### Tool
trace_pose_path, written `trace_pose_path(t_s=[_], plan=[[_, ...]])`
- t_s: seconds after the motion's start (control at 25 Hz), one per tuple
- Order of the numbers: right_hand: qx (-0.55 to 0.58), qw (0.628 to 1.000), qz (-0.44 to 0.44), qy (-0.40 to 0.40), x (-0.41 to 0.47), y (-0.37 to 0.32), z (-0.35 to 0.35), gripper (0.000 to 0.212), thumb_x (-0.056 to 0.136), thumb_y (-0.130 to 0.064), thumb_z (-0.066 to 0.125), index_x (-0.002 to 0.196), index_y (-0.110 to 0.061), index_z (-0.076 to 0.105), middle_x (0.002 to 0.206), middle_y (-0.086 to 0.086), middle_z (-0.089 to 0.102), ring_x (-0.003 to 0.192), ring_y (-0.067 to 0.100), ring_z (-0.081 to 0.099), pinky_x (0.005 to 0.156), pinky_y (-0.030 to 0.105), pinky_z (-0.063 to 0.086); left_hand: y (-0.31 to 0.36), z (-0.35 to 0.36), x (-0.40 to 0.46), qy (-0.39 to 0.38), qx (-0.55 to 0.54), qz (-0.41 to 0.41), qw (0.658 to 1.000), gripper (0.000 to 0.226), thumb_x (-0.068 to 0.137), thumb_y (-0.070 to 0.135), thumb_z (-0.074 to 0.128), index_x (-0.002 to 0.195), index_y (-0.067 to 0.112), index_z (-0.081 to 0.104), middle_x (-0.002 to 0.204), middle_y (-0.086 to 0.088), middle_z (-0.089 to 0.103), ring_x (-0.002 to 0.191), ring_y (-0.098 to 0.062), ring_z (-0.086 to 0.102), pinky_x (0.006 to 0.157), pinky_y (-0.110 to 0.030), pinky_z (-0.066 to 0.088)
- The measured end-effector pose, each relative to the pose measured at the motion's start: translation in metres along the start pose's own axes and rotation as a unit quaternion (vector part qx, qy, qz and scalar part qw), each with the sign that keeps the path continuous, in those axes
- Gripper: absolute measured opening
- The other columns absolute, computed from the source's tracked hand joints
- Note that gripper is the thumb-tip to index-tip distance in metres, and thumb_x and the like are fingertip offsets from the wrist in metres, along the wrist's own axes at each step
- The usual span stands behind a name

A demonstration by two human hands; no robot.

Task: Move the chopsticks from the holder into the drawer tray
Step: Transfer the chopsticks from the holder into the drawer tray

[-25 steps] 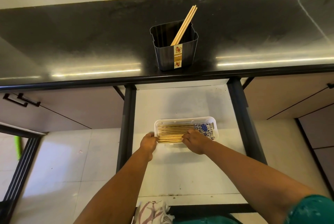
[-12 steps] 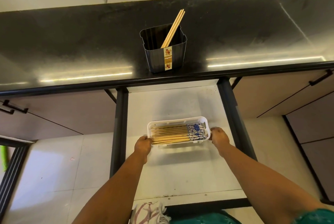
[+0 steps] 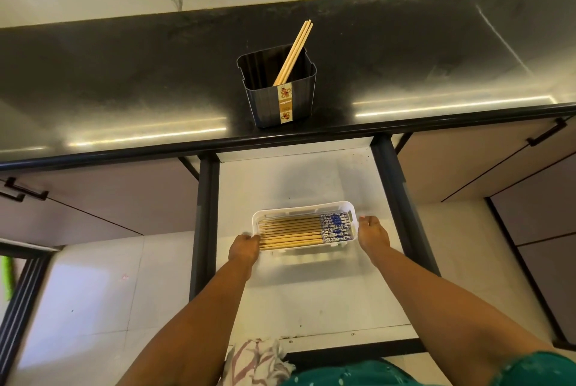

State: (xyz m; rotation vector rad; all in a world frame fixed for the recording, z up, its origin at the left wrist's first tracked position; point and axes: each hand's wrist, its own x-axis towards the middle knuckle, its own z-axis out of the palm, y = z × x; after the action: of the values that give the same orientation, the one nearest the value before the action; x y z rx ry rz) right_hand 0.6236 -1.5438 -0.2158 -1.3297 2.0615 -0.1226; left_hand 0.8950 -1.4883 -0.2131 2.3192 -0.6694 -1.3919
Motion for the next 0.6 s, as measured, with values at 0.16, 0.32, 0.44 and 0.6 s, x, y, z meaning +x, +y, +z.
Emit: trace_pose_path(t_s=[0.16,0.32,0.44,0.6], plan=[[-0.145,0.985,-0.088,0.024,-0.001,-0.022,-0.020,0.039,0.099,-0.024,0.039,0.135,-0.010,0.045,0.140,0.015,0.044,0.129,0.030,0.040,0.099,0.036,0.034,0.025,-0.013,-0.016,0.044,-0.020,0.016,0.999,0.038,0.094,0.033,0.050,0.123,0.009,0.048,0.107,-0.010,0.055,0.088,-0.024,0.054,0.080,-0.037,0.043],[-0.057,0.979,-0.177,0.078,0.008,-0.061,-0.047,0.038,0.095,-0.025,0.045,0.131,-0.013,0.048,0.139,0.016,0.043,0.123,0.032,0.043,0.095,0.034,0.033,0.066,-0.032,-0.031,0.112,-0.025,0.114,0.987,0.051,0.090,0.029,0.058,0.135,0.010,0.042,0.133,-0.015,0.051,0.115,-0.033,0.052,0.091,-0.040,0.045],[0.142,0.953,-0.218,0.156,-0.001,-0.106,-0.083,0.026,0.094,-0.024,0.050,0.116,-0.009,0.056,0.115,0.014,0.055,0.102,0.032,0.054,0.079,0.028,0.037,0.121,-0.055,-0.051,0.160,0.004,0.240,0.958,0.053,0.091,0.024,0.058,0.139,0.012,0.039,0.141,-0.011,0.045,0.129,-0.029,0.043,0.102,-0.040,0.038],[0.134,0.917,-0.316,0.201,-0.004,-0.185,-0.136,0.016,0.094,-0.017,0.054,0.102,-0.005,0.060,0.102,0.016,0.056,0.090,0.033,0.057,0.078,0.035,0.044,0.213,-0.085,-0.076,0.203,0.029,0.397,0.894,0.049,0.090,0.024,0.058,0.136,0.015,0.044,0.135,-0.006,0.051,0.127,-0.023,0.044,0.104,-0.039,0.038]])
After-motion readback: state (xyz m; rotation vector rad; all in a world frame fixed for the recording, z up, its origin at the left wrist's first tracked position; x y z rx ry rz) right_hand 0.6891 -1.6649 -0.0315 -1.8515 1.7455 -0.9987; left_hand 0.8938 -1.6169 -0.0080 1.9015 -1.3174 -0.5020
